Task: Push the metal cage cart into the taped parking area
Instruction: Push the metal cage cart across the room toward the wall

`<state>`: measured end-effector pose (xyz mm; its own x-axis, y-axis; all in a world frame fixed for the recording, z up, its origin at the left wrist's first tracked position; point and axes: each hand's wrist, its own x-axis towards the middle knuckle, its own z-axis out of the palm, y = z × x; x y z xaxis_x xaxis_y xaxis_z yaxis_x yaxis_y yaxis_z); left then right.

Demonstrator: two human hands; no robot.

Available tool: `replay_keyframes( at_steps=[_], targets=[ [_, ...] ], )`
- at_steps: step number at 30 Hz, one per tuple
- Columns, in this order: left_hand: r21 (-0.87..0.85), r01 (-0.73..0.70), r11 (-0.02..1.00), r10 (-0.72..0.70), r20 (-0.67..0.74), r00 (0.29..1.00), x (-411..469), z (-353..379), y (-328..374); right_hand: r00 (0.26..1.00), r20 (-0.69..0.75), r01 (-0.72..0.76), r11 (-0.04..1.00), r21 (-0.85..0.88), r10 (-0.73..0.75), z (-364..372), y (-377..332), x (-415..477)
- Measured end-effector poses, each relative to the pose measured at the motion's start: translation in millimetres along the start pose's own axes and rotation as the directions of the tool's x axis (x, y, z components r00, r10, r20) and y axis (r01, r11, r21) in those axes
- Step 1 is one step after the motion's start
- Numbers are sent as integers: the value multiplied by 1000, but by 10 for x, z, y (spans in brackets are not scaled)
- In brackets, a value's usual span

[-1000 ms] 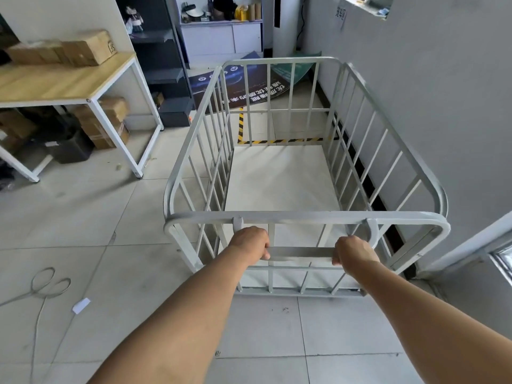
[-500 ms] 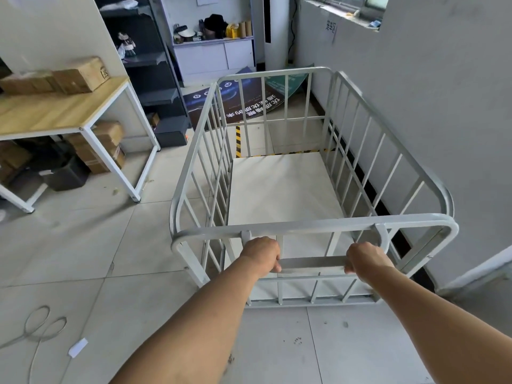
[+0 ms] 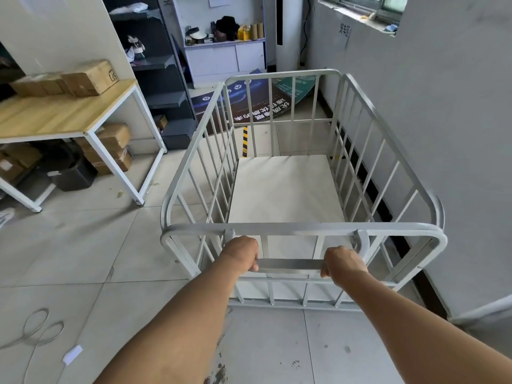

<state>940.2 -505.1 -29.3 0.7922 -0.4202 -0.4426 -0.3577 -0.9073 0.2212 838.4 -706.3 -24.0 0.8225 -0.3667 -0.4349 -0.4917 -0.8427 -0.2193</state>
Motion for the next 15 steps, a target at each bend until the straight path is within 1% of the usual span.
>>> replay_keyframes(
  at_steps=[8,15],
  targets=[
    [-59,14,998,-17,-48,999,360,-155,-165,1000,-5,27,999,19,-27,-116,-158,413],
    [-59,-28,998,25,-51,998,738,-355,-351,1000,-1,-21,1000,-16,21,-252,-391,770]
  ],
)
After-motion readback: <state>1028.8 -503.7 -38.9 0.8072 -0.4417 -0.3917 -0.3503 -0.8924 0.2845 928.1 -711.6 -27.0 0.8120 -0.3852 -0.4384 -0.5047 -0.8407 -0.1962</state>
